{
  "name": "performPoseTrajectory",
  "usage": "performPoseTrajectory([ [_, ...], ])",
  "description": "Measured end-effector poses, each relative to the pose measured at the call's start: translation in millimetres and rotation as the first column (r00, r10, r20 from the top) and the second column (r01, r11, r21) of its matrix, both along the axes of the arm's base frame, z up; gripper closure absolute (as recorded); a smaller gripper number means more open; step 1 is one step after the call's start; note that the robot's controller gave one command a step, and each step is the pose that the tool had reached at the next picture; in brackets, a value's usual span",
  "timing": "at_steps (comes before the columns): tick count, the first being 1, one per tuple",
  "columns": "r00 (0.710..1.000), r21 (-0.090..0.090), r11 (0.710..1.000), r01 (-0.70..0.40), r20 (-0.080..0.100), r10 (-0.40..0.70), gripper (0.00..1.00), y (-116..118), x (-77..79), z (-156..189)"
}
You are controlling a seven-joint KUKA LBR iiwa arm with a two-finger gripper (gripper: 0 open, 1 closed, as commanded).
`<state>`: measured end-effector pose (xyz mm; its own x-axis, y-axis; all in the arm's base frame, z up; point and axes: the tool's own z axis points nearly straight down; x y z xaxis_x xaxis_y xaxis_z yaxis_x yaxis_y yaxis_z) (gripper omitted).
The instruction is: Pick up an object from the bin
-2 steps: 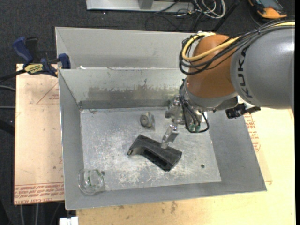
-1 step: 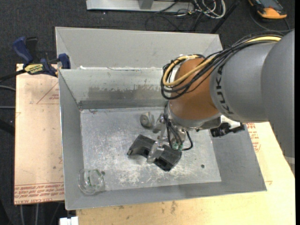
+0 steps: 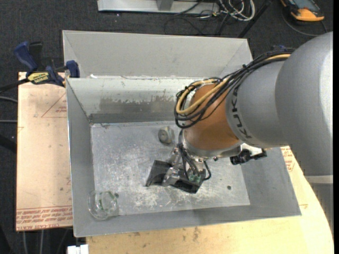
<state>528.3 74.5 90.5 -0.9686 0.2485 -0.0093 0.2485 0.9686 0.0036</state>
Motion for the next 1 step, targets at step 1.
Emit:
performPoseTrajectory([
  [1,1.0,0.0,1.0,0.0,0.0,0.0,1.0,0.0,0.0,0.0],
])
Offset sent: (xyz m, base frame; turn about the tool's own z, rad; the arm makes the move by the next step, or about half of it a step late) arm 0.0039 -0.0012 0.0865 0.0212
